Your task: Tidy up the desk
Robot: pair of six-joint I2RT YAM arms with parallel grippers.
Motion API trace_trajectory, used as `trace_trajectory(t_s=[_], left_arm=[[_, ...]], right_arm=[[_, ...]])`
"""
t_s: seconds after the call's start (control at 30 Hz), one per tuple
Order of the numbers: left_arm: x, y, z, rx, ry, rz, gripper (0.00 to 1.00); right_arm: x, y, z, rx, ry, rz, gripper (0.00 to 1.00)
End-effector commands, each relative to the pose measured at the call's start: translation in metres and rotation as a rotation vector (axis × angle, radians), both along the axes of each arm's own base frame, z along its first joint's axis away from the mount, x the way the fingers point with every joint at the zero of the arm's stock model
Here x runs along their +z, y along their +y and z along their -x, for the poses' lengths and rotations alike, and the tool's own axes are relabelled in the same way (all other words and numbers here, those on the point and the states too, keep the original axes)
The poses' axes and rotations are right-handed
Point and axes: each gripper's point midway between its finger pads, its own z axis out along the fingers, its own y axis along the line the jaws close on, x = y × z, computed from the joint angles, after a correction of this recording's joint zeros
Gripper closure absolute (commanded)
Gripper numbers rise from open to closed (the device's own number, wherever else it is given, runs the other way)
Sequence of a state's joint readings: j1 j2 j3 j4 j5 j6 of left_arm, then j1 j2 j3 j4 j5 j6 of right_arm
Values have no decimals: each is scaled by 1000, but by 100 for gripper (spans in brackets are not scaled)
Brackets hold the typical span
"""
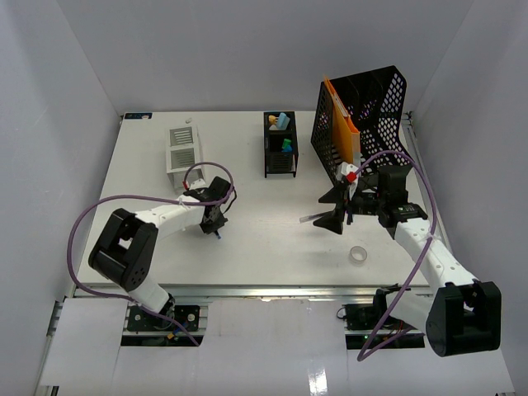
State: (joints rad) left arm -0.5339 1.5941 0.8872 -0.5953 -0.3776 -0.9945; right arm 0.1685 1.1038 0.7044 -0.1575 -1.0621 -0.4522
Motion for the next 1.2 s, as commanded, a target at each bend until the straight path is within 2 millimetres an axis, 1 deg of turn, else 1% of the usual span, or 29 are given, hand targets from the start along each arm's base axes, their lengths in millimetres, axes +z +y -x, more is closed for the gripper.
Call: trace_trajectory(t_s=[0.0,0.13,0.23,0.27,0.33,0.43,0.6,0.7,0.8,0.87,0.9,0.97,1.0,1.03,1.1,1.17], left_arm=[[-18,6,24,2,69,9,85],[-12,2,28,-20,46,46,91],[-3,-9,29,-74,15,101,98],[0,-16,29,-105,2,126,99],[10,-35,32,-192,-28,185,100],[27,-59,35,-305,-78,246,100],[60,-108,43,-531,-193,391,100],[80,-137,53,-686,-267,523,100],[90,-150,60,-800,-340,594,100],[106,-160,60,-852,-436,651,100],[110,-162,62,-878,-467,673,100],[112,-164,69,-923,-509,706,100],[116,-165,71,-941,-536,720,100],[125,-168,71,-967,-584,738,100],[129,-169,76,-996,-630,759,100],[136,-171,79,-1029,-685,779,100]], right_arm=[[7,0,3,20,-35,-28,15],[5,-2,2,21,-27,-32,15],[1,-3,3,22,-9,-36,15],[0,-3,2,21,-6,-38,15],[0,-5,1,17,0,-41,14],[0,-6,1,20,7,-49,14],[-1,-7,4,36,21,-66,14],[1,-8,5,44,22,-80,14],[3,-8,7,52,28,-90,14],[4,-8,8,58,37,-100,14],[6,-7,8,61,44,-106,14],[9,-6,9,68,71,-123,14],[11,-5,10,69,93,-131,14],[15,-4,9,74,94,-139,14],[21,-3,8,76,139,-153,14],[27,-1,8,86,176,-159,14]])
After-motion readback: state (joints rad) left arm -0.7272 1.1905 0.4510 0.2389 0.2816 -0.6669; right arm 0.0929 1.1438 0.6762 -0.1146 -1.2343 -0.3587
